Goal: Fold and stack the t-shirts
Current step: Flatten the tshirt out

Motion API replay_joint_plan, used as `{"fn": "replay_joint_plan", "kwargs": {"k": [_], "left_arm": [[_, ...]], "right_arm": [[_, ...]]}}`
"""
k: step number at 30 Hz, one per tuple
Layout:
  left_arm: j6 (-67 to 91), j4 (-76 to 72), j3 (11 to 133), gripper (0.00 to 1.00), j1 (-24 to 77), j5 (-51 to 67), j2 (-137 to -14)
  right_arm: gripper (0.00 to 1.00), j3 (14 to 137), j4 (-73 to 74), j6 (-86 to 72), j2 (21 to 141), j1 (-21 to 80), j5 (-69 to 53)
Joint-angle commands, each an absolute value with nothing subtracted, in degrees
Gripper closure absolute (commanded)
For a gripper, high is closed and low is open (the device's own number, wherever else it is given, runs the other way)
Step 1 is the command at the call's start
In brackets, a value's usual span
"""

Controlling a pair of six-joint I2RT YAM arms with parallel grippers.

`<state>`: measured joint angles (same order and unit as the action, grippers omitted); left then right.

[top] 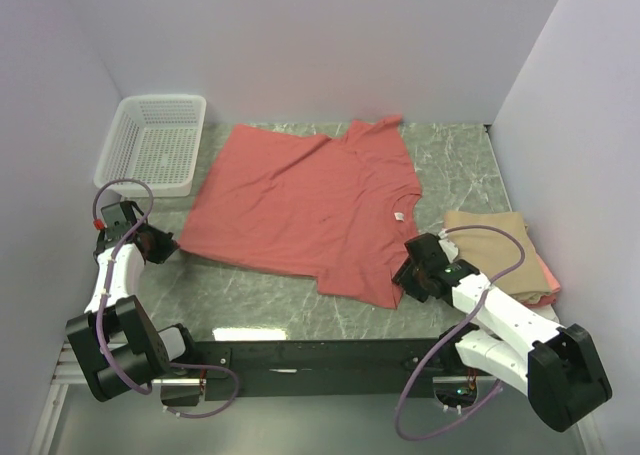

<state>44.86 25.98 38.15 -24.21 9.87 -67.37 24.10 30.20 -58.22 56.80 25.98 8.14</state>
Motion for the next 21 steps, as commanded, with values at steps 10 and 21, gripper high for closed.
{"fn": "replay_joint_plan", "kwargs": {"k": [10,21], "left_arm": [[45.00,24.70,37.71,0.99,-24.52,10.99,-66.53],[44.65,24.26,37.35,0.99,-24.61,11.60,-66.71]], "right_arm": [[0.56,21.62,26.37,-63.45,55.54,25.40,8.70],[1.00,28.36,29.52,-59.86,53.62,25.14,11.95]]}}
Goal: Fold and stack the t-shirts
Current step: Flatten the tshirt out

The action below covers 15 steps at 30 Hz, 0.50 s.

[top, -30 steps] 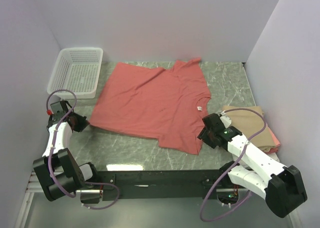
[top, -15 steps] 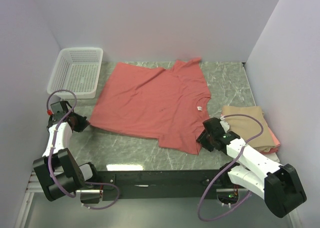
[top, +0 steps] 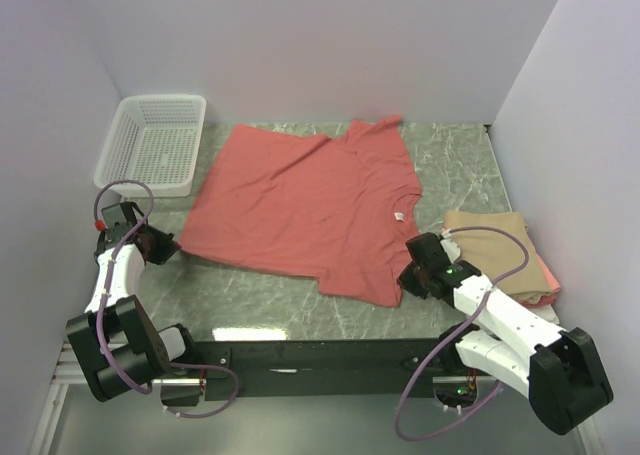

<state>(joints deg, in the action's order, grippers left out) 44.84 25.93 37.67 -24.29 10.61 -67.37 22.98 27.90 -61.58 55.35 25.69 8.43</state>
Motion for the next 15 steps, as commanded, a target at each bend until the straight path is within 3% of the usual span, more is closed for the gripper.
{"fn": "replay_joint_plan", "kwargs": {"k": [1,15], "left_arm": [[44.65,24.17,37.44,0.99,-24.61,11.69,-66.71],[45.96,25.57,43.41,0.99,-24.52,17.40,-55.30]], "right_arm": [[1.00,29.78,32.05,-58.46,52.92,25.22,13.26],[1.00,67.04,43.42,-44.21,48.78,18.99,16.09]]}}
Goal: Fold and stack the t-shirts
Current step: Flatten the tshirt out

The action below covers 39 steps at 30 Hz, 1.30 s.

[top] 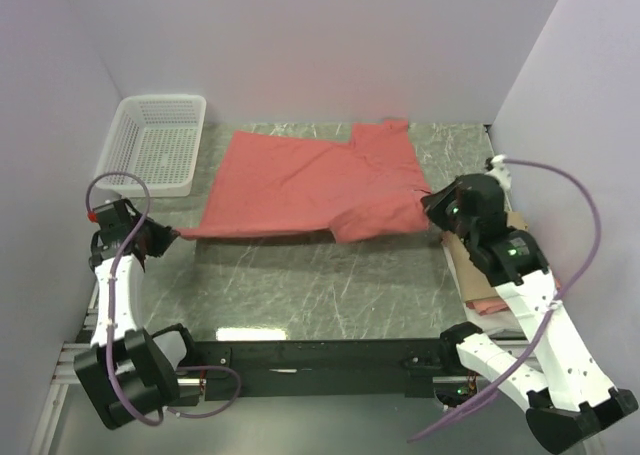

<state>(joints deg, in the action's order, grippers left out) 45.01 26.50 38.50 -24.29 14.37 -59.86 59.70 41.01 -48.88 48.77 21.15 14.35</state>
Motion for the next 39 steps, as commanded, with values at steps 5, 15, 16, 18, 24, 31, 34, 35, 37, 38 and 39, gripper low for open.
{"fn": "replay_joint_plan", "kwargs": {"k": [5,15,16,18,24,31,34,35,37,38,39], "left_arm": [[49.04,28.46,57.01,0.99,-24.61,20.57,-51.42],[51.76,33.66,84.63,0.99,-24.52,22.15,-46.67],[52.29,33.05,85.68,0.99,-24.52,22.58,-46.84],[53.78,31.82,88.22,0.99,-24.52,23.72,-48.25],[58.78,20.93,89.92,0.99,-24.52,25.40,-55.36],[62.49,6.86,92.18,0.99,-21.81,24.88,-71.52],[61.44,4.32,99.47,0.99,-17.06,21.72,-82.24],[61.35,4.13,102.19,0.99,-15.14,20.66,-88.79],[61.87,4.39,112.99,0.99,-13.89,20.39,-96.20],[62.57,4.31,117.38,0.99,-13.19,21.00,-103.90],[63.80,4.65,127.69,0.99,-13.01,22.14,-108.06]], "right_arm": [[1.00,80.99,44.56,-40.70,48.96,17.84,15.82],[1.00,101.68,50.36,-34.72,46.94,17.58,13.19],[1.00,102.47,50.10,-34.37,46.93,17.75,13.01],[1.00,103.79,49.05,-33.40,47.81,17.67,12.92],[1.00,102.14,38.08,-31.29,52.90,17.58,13.45],[1.00,102.21,22.25,-30.76,68.16,13.63,7.49],[1.00,104.49,13.91,-33.30,74.60,9.34,1.26],[1.00,105.55,9.88,-33.92,79.49,8.62,0.62],[1.00,111.24,6.52,-35.15,84.96,6.34,-2.52],[1.00,114.23,4.68,-35.77,91.08,5.81,-3.85],[1.00,121.04,4.31,-36.64,94.27,5.19,-4.65]]}}
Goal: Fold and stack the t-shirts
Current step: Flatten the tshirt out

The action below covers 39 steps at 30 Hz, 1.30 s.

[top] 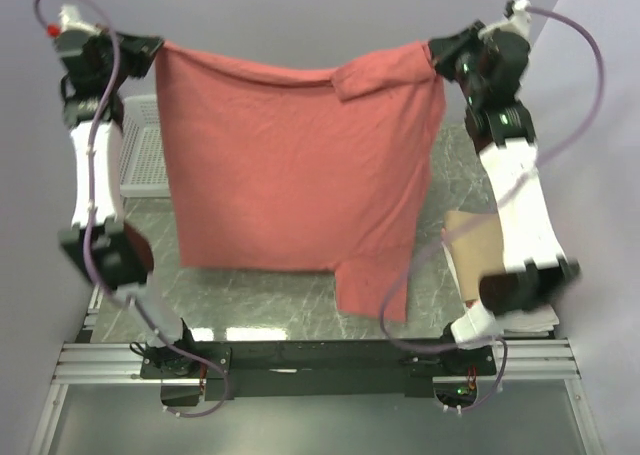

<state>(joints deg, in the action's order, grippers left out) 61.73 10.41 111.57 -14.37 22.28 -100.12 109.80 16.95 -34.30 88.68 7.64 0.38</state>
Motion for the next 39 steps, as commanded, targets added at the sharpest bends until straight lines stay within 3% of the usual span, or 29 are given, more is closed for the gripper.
{"fn": "replay_joint_plan", "kwargs": {"k": [1,2,4,8,13,23,39], "left_arm": [[64.68,5.44,133.88,0.99,-12.92,22.67,-112.11],[65.73,5.28,144.91,0.99,-13.18,23.46,-119.89],[71.17,0.47,150.45,0.99,-14.06,27.06,-125.05],[75.95,-14.32,139.78,0.99,-18.36,28.83,-121.39],[71.20,-12.83,131.16,0.99,-18.63,30.85,-116.55],[67.68,-16.79,81.45,0.99,-17.23,29.62,-98.10],[61.88,5.07,42.55,0.99,-15.21,12.32,-80.78]], "right_arm": [[1.00,125.20,4.31,-37.26,99.96,4.58,-5.27],[1.00,129.07,4.57,-38.48,102.54,3.53,-7.01],[1.00,137.96,4.13,-39.28,107.38,2.90,-7.82],[1.00,136.69,0.19,-40.43,105.57,1.15,-7.74],[1.00,114.82,-5.10,-41.66,95.82,0.44,-9.22],[1.00,72.65,-6.77,-46.93,82.98,0.26,-12.22],[1.00,40.97,7.90,-42.90,72.87,0.35,-14.33]]}}
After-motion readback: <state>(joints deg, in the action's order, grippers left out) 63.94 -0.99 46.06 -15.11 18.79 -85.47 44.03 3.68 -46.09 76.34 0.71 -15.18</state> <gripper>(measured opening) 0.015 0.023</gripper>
